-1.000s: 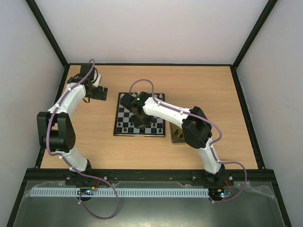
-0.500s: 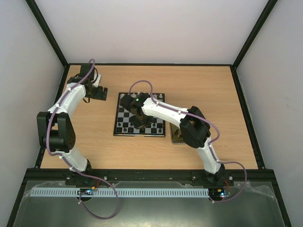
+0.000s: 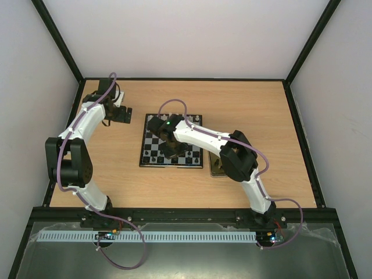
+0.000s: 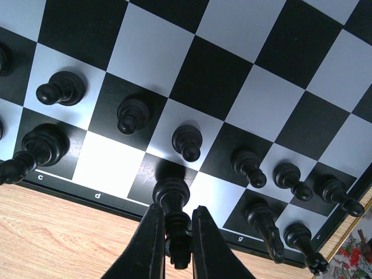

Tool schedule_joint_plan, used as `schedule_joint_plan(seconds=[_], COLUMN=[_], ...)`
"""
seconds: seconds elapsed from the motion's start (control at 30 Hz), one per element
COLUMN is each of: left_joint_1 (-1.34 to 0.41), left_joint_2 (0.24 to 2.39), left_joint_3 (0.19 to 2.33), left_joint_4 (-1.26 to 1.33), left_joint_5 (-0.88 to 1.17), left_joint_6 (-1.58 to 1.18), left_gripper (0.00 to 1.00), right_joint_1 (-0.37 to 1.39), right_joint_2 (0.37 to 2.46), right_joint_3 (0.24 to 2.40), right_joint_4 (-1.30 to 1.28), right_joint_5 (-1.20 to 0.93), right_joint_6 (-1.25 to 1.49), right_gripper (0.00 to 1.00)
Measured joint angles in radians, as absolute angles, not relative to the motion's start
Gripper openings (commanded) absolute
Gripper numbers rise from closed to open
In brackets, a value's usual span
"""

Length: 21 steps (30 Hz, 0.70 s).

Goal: Set up the chess pieces on the board
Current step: Place the chess piece on the chessboard.

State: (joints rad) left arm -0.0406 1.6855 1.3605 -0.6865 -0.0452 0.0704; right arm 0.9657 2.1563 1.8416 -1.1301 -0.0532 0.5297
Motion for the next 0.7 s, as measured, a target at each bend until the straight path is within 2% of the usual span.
schedule_joint_plan(seconds=[0.7], left_joint_1=[-0.039], left_joint_2=[1.686], left_joint_3=[1.361], left_joint_4=[-0.686], left_joint_5=[-0.045], left_joint_6=[0.07], left_gripper=[1.0], right_joint_1=[0.966], right_joint_2=[2.174], right_joint_3=[1.842], right_joint_4=[-1.119], right_joint_5=[-0.071], right_joint_6=[0.523], right_gripper=[0.06])
